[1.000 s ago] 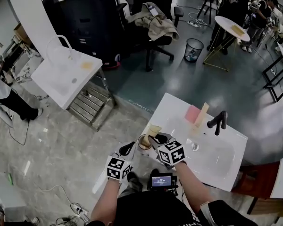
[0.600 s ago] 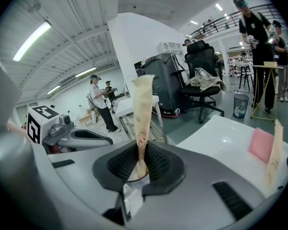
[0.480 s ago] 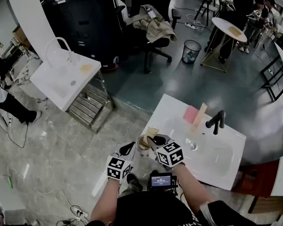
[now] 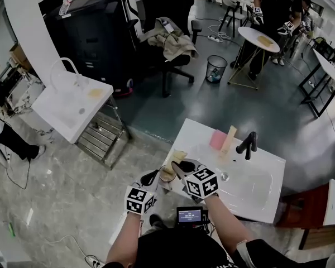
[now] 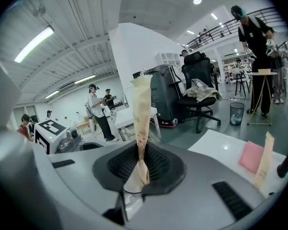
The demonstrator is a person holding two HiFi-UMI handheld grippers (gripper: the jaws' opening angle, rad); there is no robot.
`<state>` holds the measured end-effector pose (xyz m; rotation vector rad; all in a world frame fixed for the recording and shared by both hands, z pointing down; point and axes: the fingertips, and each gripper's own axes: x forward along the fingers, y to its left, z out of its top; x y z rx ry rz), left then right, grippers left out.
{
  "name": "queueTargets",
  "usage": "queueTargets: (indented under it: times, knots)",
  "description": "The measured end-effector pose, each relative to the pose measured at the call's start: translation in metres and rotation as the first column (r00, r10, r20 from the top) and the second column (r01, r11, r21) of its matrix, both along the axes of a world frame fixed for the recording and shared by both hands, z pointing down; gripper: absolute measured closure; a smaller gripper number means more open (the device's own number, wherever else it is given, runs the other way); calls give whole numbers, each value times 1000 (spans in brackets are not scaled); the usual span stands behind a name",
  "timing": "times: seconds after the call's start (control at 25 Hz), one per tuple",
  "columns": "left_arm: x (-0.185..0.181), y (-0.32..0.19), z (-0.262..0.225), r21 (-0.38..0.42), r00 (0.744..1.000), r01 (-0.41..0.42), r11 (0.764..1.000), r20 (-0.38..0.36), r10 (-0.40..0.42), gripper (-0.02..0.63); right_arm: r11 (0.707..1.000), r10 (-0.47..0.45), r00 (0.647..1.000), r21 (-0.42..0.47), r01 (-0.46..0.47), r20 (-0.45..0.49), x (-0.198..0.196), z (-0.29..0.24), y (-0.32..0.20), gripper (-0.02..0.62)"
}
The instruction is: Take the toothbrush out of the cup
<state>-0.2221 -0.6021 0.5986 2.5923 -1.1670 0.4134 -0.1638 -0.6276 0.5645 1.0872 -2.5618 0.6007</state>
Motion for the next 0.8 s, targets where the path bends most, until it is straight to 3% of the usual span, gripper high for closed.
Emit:
queueTargets:
  times: [0.48, 0.8]
  knots:
    - [21, -6, -13, 31, 998, -61, 998, -2, 61, 595, 992, 98, 990, 73, -105, 98, 36, -49, -7, 552]
    - [32, -1, -6, 16, 996, -91, 996, 2, 91, 595, 985, 162, 986, 59, -163, 31, 61, -28, 0, 552]
